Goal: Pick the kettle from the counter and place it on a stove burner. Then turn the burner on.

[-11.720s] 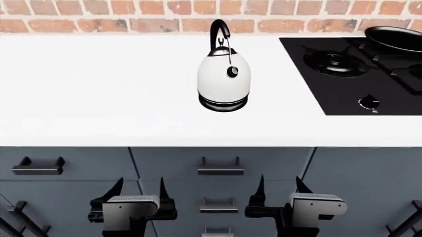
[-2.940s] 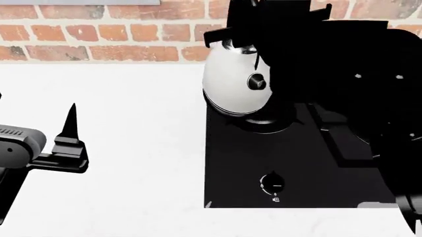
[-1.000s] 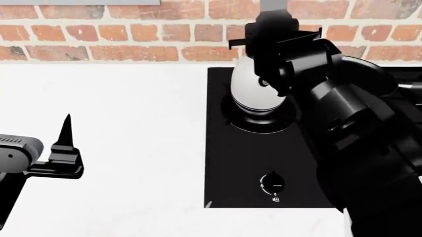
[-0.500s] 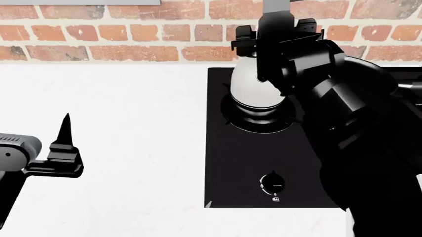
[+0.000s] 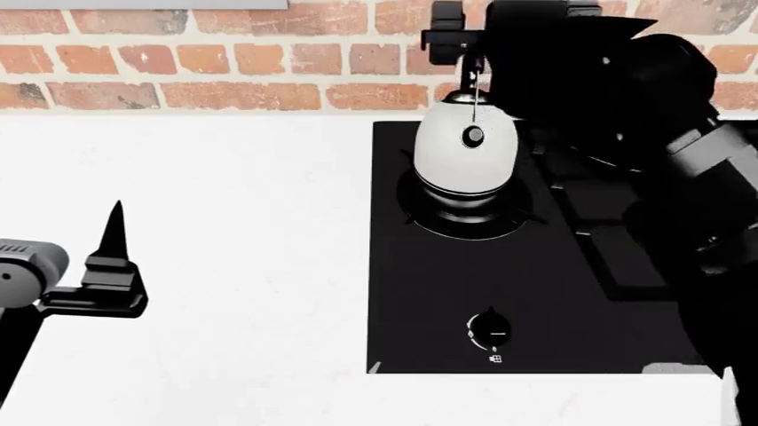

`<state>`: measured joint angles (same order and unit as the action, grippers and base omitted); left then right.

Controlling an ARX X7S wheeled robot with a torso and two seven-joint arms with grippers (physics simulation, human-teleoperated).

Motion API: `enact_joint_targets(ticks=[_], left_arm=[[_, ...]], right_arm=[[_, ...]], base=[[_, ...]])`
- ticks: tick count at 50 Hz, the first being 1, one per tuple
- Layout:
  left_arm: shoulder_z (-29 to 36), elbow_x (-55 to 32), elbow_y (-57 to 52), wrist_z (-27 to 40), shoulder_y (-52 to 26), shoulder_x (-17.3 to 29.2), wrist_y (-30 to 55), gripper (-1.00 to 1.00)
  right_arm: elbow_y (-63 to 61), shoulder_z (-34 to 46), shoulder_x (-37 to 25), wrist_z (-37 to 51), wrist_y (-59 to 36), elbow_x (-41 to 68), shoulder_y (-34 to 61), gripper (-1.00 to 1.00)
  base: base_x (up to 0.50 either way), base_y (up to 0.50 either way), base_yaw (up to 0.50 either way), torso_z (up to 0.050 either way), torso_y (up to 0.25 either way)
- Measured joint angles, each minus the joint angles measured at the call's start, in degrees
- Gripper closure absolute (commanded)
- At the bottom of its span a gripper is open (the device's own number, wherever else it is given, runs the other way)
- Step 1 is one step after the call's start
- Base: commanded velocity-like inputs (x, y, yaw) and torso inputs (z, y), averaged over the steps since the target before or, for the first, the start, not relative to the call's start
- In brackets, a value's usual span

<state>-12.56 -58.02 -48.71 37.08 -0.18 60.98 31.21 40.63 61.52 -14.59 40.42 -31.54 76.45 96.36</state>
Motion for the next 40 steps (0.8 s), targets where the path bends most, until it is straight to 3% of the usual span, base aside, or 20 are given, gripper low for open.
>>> enact_joint_targets(ticks=[18, 30, 40], left_arm=[[4.39, 1.33, 0.21, -0.2, -3.4, -0.94, 0.77, -1.0], [5.36, 0.56, -0.62, 0.3, -5.31, -0.75, 1.39, -1.0], [5.04, -0.13, -1.28, 0.68, -5.61, -0.44, 1.5, -1.0]], right_arm=[[-39.78, -5.44, -17.55, 21.05, -6.29, 15.75, -6.39, -1.0], [-62.49, -8.98, -29.87, 34.39, -4.73, 27.15, -13.2, -1.0], [-75.99, -11.04, -38.49, 39.36, -1.7, 33.9, -18.68, -1.0]], base=[[0.0, 0.0, 0.0, 0.0, 0.0], [0.0, 0.0, 0.0, 0.0, 0.0], [0.0, 0.0, 0.0, 0.0, 0.0]])
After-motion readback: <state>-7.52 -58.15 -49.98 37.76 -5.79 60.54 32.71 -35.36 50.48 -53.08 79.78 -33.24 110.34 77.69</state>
